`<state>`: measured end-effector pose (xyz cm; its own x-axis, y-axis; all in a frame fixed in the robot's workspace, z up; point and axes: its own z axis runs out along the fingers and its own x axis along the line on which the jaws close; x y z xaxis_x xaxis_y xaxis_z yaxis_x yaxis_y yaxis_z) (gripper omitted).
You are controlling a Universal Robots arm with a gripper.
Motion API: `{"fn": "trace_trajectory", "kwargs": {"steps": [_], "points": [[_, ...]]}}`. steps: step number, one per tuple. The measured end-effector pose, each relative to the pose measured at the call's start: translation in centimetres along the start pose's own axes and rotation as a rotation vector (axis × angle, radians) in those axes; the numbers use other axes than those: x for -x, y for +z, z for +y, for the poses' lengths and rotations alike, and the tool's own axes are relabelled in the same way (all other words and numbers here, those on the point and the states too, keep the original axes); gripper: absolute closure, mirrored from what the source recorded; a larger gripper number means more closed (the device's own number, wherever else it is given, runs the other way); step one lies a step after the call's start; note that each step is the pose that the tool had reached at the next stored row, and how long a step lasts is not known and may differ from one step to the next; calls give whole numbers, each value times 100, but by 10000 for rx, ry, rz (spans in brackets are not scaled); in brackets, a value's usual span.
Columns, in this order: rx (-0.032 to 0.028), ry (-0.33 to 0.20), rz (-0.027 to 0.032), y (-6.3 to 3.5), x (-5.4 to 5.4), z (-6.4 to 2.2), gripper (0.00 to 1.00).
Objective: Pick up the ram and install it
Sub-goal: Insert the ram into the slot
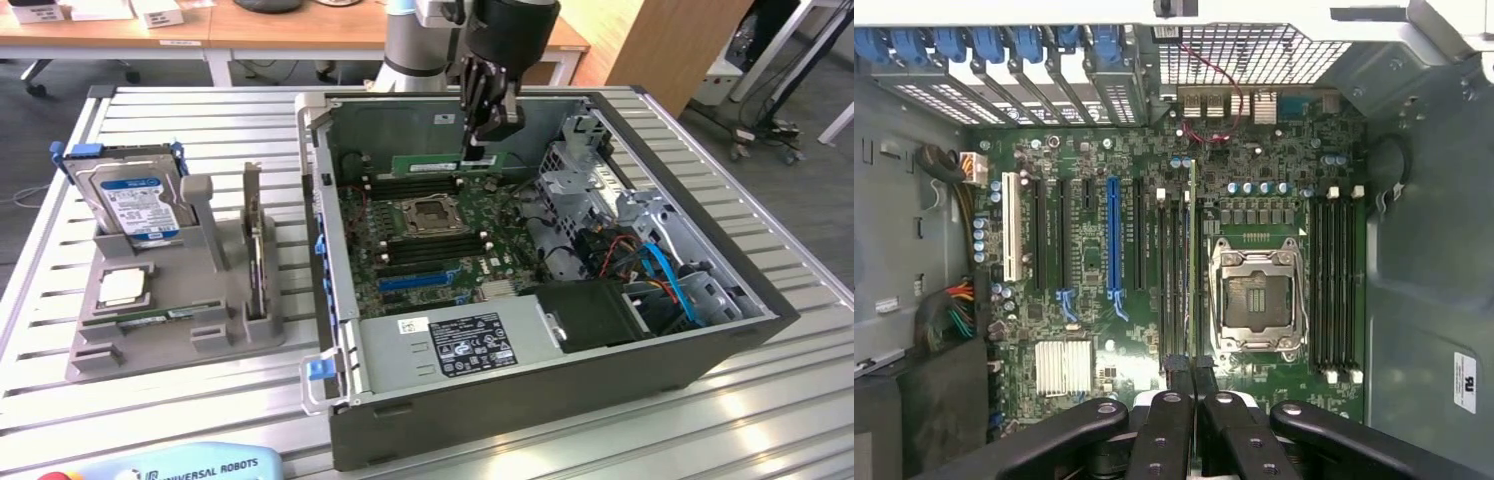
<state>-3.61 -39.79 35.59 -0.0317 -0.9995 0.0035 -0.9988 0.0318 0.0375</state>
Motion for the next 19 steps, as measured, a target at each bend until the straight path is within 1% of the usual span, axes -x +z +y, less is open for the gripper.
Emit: {"fn": "trace_trajectory", "kwargs": {"steps": [5,9,13,19], "points": [[1,0,1,2,0,0,88],[0,0,0,2,0,-27,88],[0,1,-1,2,-1,-28,88],[0,0,-2,2,-50,-30,88]]}}
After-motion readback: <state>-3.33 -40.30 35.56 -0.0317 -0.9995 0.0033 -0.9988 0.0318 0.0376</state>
